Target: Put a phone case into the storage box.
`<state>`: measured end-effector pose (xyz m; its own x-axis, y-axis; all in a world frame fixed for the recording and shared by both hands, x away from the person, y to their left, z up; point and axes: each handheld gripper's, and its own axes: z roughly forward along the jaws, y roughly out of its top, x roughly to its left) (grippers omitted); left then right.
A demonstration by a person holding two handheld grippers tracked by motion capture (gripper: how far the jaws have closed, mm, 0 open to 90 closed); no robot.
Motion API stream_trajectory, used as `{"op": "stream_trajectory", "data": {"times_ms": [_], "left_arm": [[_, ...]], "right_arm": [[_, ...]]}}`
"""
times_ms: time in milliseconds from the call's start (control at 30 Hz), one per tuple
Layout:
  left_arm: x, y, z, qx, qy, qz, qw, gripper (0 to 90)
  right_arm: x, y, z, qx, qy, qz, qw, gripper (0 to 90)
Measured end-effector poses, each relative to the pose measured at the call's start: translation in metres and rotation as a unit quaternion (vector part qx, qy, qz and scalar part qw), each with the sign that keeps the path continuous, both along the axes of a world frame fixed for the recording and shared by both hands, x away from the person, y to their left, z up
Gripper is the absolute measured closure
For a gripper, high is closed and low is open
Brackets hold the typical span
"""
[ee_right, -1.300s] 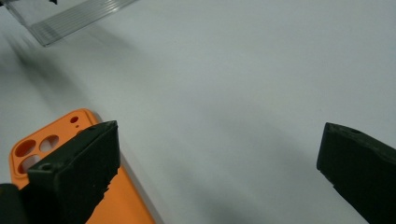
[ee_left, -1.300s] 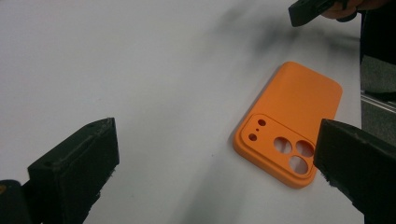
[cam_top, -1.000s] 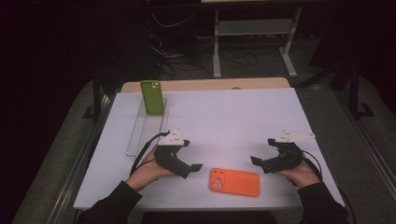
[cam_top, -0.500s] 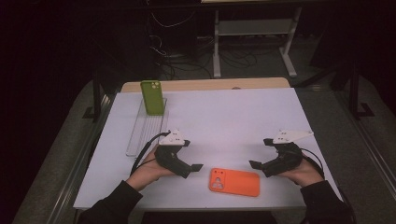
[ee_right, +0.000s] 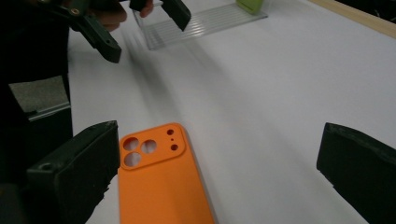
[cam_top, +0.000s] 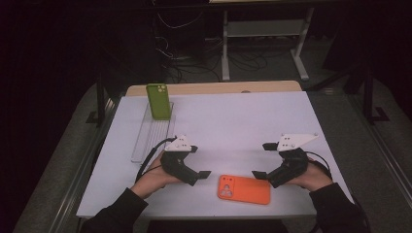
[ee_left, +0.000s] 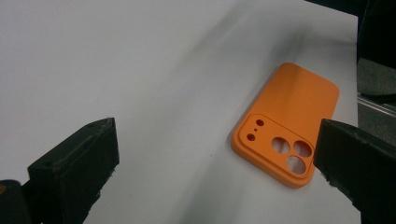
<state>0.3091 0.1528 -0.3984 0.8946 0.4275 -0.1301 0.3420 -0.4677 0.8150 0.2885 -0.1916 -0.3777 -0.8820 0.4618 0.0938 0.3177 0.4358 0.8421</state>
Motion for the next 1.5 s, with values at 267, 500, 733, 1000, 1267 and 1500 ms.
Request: {"op": "stream_trajectory", "data": {"times_ms": [267, 500, 733, 1000, 1267, 1500], "left_arm": [[0.001, 0.001, 0.000, 0.003, -0.001, -0.002, 1.0000, 0.0], [0.000, 0.001, 0.000, 0.001, 0.001, 0.001, 1.0000, 0.0], [0.000, 0.002, 0.000, 0.002, 0.000, 0.001, 1.0000, 0.0], [0.001, 0.001, -0.001, 0.001, 0.001, 0.001, 1.0000, 0.0], [0.000, 0.001, -0.001, 0.003, 0.000, -0.002, 1.0000, 0.0], [0.000, 0.001, -0.002, 0.005, 0.002, -0.003, 1.0000, 0.0]], "right_arm": [[0.000, 0.006, 0.006, -0.008, 0.006, 0.030, 0.9995, 0.0], [-0.003, 0.013, 0.002, -0.036, 0.014, 0.049, 0.9981, 0.0], [-0.005, 0.018, -0.012, -0.088, 0.019, 0.065, 0.9938, 0.0], [-0.007, 0.024, -0.027, -0.136, 0.031, 0.075, 0.9874, 0.0], [-0.007, 0.029, -0.042, -0.171, 0.034, 0.089, 0.9806, 0.0], [-0.008, 0.036, -0.051, -0.194, 0.038, 0.105, 0.9746, 0.0]]}}
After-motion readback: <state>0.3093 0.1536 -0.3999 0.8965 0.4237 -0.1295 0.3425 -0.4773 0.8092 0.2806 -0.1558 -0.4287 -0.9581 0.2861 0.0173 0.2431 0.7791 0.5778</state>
